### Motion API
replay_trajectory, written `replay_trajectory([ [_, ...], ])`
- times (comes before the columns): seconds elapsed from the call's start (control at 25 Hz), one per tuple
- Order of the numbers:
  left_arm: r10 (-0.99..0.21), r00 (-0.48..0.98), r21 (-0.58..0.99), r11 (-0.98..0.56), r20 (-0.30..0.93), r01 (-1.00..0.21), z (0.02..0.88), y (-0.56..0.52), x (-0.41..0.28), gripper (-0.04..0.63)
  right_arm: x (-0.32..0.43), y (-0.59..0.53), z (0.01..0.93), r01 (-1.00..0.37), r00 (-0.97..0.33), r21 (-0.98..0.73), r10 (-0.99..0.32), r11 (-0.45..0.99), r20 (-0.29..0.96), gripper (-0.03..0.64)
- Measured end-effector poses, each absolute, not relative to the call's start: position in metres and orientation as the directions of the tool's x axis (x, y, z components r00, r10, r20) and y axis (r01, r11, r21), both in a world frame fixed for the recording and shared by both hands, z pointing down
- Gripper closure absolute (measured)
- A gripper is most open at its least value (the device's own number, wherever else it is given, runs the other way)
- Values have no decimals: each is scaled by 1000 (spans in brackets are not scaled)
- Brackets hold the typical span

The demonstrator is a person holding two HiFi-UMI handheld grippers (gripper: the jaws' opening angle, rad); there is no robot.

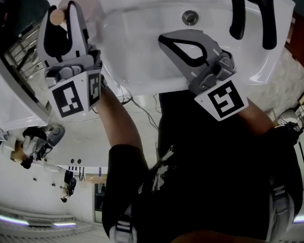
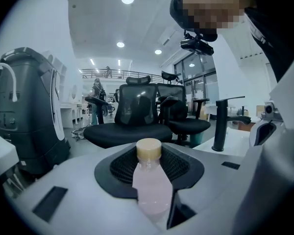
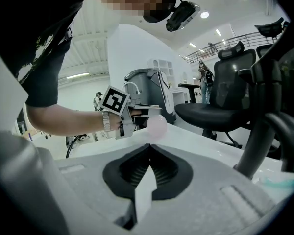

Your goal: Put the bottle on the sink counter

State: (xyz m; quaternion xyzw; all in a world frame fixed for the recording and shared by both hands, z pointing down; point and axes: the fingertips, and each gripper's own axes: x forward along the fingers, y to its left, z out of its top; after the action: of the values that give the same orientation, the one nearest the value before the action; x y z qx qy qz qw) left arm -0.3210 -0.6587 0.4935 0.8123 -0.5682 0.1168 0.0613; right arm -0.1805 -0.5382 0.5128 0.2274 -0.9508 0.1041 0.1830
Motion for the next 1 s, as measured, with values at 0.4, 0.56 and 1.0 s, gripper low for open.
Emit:
replay_trajectory([
  [0.4,-917,314,-63,-338,244,-939,504,-666,-314,445,-176,-537,508,-507,-811,-124,-423,853,403,621],
  [0.56,-930,293,-73,-315,220,-946,503,-665,-315,443,-168,-535,495,-527,-799,-91,-456,845,392,621],
  [1.0,-931,303,-97,-327,203,-940,493,-638,-296,345,-130,-504,462,-578,-743,47,-549,814,383,621],
])
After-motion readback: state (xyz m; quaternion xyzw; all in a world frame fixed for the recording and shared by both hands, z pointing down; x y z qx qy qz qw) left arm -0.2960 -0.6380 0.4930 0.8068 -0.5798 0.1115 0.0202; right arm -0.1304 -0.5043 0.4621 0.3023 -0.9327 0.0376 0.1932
